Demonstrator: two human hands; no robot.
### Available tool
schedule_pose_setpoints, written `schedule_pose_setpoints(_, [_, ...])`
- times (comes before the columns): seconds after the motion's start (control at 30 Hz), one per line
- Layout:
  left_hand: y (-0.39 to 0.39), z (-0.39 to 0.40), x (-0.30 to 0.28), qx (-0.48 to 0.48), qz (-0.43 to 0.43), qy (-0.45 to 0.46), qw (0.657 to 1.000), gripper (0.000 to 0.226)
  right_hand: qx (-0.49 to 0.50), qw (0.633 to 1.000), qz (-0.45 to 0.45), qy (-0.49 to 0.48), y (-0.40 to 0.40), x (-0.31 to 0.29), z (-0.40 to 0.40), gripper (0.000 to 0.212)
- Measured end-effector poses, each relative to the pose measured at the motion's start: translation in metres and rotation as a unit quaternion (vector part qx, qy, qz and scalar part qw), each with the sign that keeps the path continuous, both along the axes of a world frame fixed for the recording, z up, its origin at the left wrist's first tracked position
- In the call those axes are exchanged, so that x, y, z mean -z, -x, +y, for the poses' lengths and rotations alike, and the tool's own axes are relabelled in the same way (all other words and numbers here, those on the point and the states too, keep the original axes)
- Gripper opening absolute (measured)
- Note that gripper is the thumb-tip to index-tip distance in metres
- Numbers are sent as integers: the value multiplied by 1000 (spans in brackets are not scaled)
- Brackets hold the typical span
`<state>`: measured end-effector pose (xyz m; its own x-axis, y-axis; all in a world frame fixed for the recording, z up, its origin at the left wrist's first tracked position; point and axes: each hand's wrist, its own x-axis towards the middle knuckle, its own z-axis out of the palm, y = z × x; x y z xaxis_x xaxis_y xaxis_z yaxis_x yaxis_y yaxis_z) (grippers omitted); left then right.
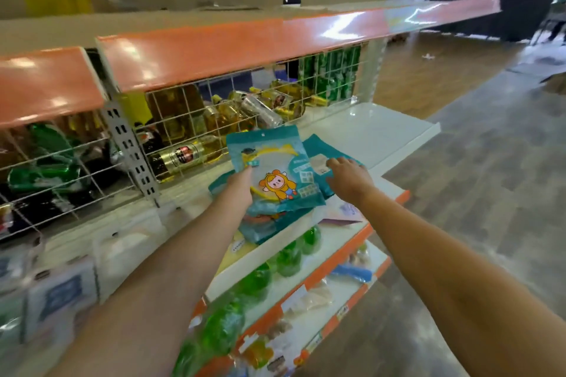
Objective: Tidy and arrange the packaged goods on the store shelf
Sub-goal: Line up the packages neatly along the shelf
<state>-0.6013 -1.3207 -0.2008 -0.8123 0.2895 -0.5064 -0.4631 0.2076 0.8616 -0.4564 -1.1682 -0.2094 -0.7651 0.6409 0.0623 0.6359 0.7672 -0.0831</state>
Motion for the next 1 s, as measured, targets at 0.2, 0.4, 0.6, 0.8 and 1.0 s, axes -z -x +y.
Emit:
schedule_pose_setpoints(0.2, [6,-6,22,-66,-1,-8,998,42,-63,998,0,7,19,4,11,43])
schedule_pose_setpoints(0.4, [-8,-20,29,-140,5,-9,990,46,-111,993,-26,-1,30,11,9,44])
schedule_pose_setpoints(0.6, [12,-16,72,-138,2,24,990,54,-134,991,-11,12,29,11,5,43])
schedule_pose_setpoints(0.8, [-15,-17,41,-87,62,62,992,45,-129,991,5,23,28,10,2,41])
schedule_pose_setpoints(1.0, [-11,-11,39,-107,46,62,991,40,-126,992,2,20,30,5,0,42])
